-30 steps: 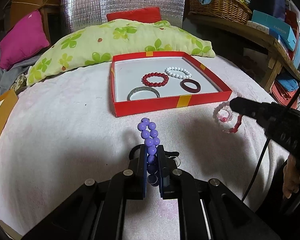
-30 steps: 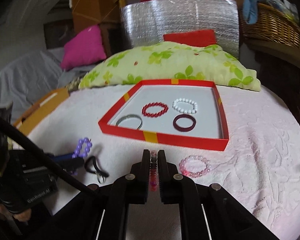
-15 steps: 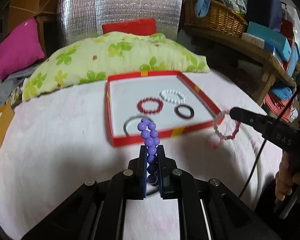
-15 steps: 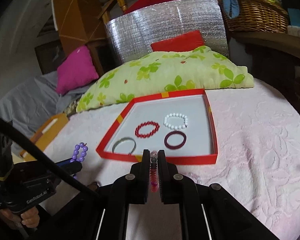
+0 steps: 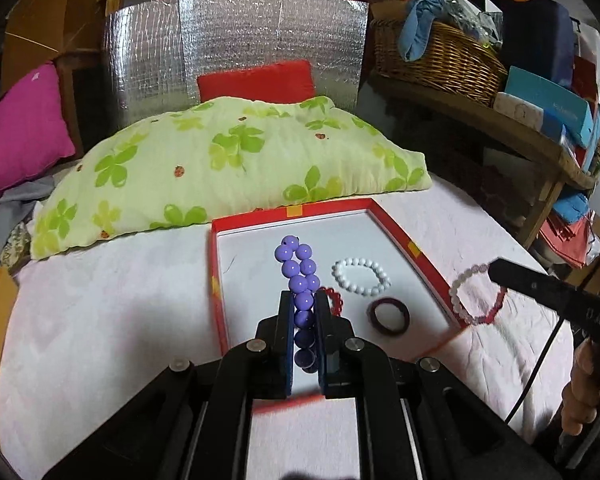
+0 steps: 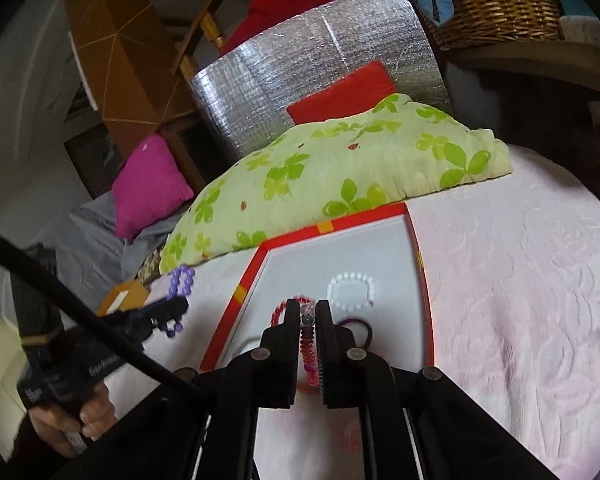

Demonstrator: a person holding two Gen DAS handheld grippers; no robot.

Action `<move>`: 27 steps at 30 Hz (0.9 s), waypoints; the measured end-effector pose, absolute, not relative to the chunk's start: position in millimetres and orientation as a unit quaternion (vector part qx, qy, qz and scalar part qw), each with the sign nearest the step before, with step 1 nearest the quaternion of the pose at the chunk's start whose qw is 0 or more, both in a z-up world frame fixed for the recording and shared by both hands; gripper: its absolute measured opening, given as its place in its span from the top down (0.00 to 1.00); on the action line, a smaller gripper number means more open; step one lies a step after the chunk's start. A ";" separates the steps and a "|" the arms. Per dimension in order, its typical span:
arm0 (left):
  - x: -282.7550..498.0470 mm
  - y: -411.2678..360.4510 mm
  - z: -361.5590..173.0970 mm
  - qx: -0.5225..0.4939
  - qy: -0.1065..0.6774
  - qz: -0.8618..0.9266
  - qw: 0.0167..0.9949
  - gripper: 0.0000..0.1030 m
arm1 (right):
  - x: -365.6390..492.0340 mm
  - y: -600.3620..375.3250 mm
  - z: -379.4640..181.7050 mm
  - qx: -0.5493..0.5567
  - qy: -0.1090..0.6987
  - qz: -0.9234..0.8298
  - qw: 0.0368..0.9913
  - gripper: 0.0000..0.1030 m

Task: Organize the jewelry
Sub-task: 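Lower the purple bracelet into the tray and open the left tool while the right tool releases the pink bracelet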

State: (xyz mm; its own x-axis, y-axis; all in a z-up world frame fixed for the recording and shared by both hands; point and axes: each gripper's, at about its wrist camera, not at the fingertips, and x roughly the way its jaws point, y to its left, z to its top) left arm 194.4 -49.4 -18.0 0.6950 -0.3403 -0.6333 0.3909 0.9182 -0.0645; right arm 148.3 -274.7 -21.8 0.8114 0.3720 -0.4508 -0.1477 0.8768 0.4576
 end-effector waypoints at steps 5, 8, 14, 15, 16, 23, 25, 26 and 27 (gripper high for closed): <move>221.2 -53.4 -28.5 0.021 0.342 -0.190 0.920 0.91 | 187.2 -282.6 -21.6 0.232 0.290 0.133 0.919 0.92; 238.0 -54.5 -35.7 0.018 0.350 -0.184 0.918 0.91 | 210.8 -283.7 -22.6 0.247 0.298 0.132 0.913 0.92; 274.6 -57.7 -49.2 0.018 0.366 -0.176 0.914 0.91 | 256.7 -276.9 -23.9 0.234 0.312 0.131 0.911 0.92; 280.3 -59.2 -51.6 0.020 0.368 -0.174 0.913 0.91 | 264.8 -274.7 -24.8 0.231 0.315 0.131 0.911 0.92; 285.0 -60.8 -53.6 0.024 0.368 -0.173 0.913 0.91 | 273.1 -272.3 -26.2 0.229 0.319 0.131 0.910 0.92; 306.0 -71.4 -69.6 0.064 0.374 -0.161 0.911 0.91 | 319.2 -264.5 -36.8 0.244 0.329 0.138 0.902 0.92; 311.2 -70.3 -72.5 0.066 0.376 -0.158 0.911 0.91 | 328.1 -265.3 -39.8 0.252 0.329 0.140 0.899 0.92; 314.3 -69.1 -73.9 0.067 0.377 -0.153 0.911 0.91 | 332.6 -266.1 -42.3 0.257 0.331 0.141 0.897 0.92; 316.3 -68.4 -74.8 0.068 0.378 -0.149 0.911 0.91 | 336.3 -266.6 -44.4 0.261 0.333 0.140 0.895 0.92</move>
State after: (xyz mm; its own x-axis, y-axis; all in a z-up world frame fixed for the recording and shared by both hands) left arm 316.3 -68.4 -74.8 0.6699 -0.2205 -0.7090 0.3240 0.9460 0.0119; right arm 336.3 -266.6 -44.4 0.7394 0.4250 -0.5221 -0.0777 0.8243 0.5609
